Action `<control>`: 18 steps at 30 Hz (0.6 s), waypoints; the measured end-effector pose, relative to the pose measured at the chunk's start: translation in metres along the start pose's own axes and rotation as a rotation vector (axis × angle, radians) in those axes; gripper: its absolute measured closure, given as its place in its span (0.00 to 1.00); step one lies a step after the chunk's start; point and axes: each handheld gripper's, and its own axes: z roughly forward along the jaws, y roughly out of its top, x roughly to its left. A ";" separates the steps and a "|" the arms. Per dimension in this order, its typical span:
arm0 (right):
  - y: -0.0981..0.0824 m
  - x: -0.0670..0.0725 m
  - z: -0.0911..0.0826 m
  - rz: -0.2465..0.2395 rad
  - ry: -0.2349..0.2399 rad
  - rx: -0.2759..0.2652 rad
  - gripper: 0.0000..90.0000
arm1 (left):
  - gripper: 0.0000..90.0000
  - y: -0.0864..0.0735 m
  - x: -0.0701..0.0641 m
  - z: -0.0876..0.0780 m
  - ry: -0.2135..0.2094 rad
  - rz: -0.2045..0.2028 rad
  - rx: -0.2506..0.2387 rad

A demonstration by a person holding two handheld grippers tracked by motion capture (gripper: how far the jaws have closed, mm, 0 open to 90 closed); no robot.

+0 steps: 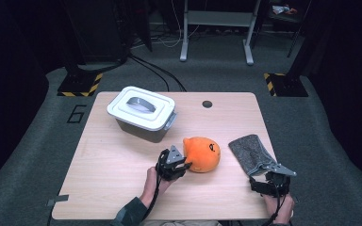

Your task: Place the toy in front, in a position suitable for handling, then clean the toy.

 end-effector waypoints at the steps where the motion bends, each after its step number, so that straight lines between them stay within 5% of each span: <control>1: 0.000 0.000 0.000 0.000 0.000 0.000 0.05 | 0.79 0.000 0.000 0.000 0.000 0.000 0.000; 8: 0.006 0.001 -0.011 -0.021 0.027 -0.031 0.06 | 0.79 0.001 0.001 0.000 -0.005 -0.010 0.004; 18: 0.051 0.011 -0.014 -0.082 0.040 -0.032 0.06 | 0.79 -0.001 0.001 0.000 -0.010 -0.015 0.003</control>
